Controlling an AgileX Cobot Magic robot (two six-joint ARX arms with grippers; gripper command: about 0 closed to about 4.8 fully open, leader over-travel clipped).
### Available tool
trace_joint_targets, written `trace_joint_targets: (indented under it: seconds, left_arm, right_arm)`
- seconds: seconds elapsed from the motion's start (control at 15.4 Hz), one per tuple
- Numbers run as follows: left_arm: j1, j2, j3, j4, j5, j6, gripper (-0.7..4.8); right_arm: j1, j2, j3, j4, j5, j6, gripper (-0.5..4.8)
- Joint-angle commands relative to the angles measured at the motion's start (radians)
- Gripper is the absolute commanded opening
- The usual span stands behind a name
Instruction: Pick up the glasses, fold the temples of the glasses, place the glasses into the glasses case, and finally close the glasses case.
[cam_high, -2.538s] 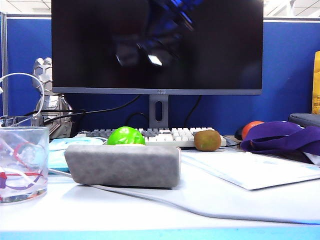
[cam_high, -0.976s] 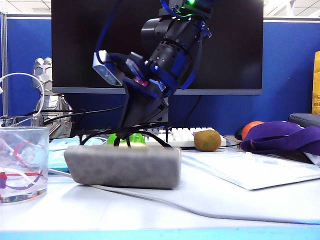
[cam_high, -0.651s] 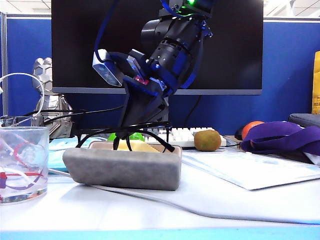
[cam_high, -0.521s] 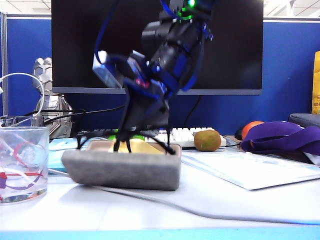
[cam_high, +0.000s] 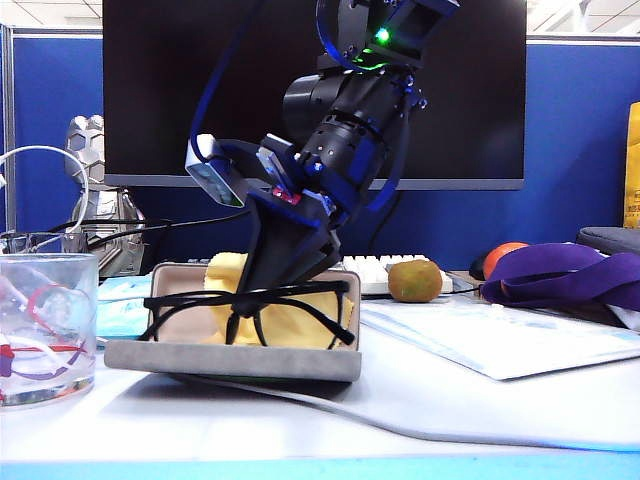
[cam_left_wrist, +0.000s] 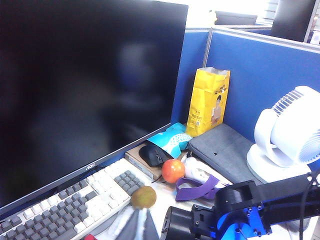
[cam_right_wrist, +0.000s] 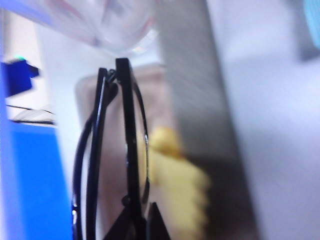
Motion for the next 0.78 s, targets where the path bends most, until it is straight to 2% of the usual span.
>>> trace_joint_targets:
  seconds: [0.07,0.26,0.59,0.65,0.72,0.78]
  left_arm:
    - [0.001,0.001,0.002,0.010,0.002,0.004,-0.05]
    - [0.001,0.002,0.002,0.000,0.001,0.005,-0.05]
    - [0.001,0.002,0.002,-0.006,0.001,0.005,-0.05]
    - [0.001,0.002,0.002,-0.006,0.001,0.005,-0.05]
    - [0.001,0.002,0.002,-0.006,0.001,0.005,-0.05]
    - [0.001,0.002,0.002,-0.006,0.001,0.005,-0.05]
  right_arm:
    - [0.003,0.002,-0.003,0.009,-0.081,-0.010,-0.01]
    - [0.003,0.017,-0.018,0.002,-0.075,-0.010,-0.01]
    - [0.013,0.035,-0.018,0.011,-0.004,-0.009,0.02]
    - [0.014,0.035,-0.017,0.009,-0.003,-0.008,0.51]
    - [0.014,0.035,-0.017,0.009,-0.002,-0.002,1.30]
    - [0.015,0.035,-0.017,0.006,-0.002,0.002,1.54]
